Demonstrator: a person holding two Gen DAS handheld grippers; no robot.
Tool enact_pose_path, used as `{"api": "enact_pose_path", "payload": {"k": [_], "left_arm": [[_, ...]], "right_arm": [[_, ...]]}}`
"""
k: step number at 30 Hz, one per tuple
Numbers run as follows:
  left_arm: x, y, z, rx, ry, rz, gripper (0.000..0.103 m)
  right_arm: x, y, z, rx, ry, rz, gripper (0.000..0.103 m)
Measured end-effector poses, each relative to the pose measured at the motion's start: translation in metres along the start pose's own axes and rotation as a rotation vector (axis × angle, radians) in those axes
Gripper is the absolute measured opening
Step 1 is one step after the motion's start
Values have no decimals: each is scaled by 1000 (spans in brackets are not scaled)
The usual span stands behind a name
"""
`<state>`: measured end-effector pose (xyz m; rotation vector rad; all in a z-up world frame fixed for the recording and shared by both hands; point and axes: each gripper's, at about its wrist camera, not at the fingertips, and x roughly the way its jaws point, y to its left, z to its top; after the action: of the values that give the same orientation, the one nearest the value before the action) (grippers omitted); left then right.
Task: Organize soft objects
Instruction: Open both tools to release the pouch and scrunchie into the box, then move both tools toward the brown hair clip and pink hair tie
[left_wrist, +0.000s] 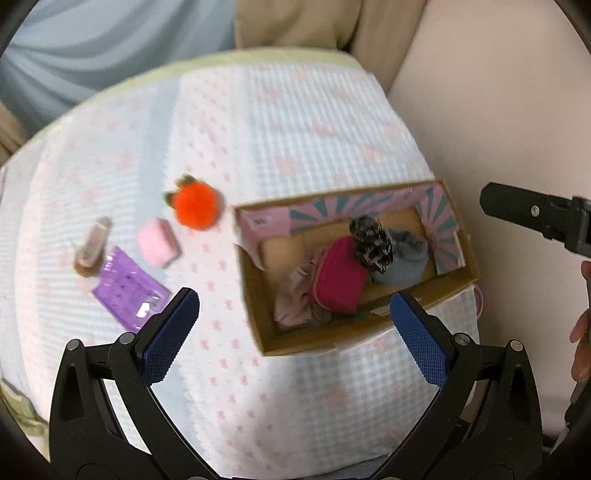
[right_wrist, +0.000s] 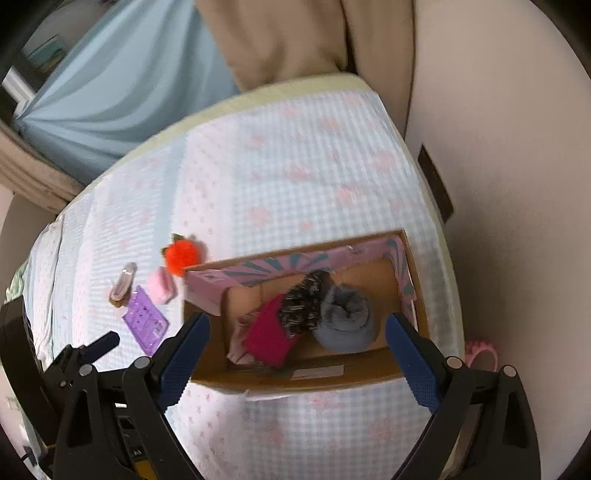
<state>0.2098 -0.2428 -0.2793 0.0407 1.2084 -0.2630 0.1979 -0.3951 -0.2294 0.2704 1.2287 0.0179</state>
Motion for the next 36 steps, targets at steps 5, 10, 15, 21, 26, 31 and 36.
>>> {"api": "enact_pose_path", "payload": {"k": [5,10,15,21,26,31,36], "left_arm": [[-57,22,-10,-27,-105,38,103],[-115,50,-31,-79,-212,75,103],[-164,83,-57,-131,-300,134,103],[-199,131,-85,-198,-352,164,103],[-212,179,-102,-240,-371,154,103],[-217,232,-111,-226,-402,129,103],[-206,277,-111,-189,-398,108,103]], "right_arm": [[-50,40,-12,-82,-111,-6,94],[-83,75,-26,-131,-208,2,94],[-103,112,-39,-187,-266,56,94],[-115,150,-53,-213,-297,94,94],[-123,182,-67,-237,-321,95,94],[-114,222,-77,-217,-334,70,94],[-94,259,-80,-185,-324,45,94]]}}
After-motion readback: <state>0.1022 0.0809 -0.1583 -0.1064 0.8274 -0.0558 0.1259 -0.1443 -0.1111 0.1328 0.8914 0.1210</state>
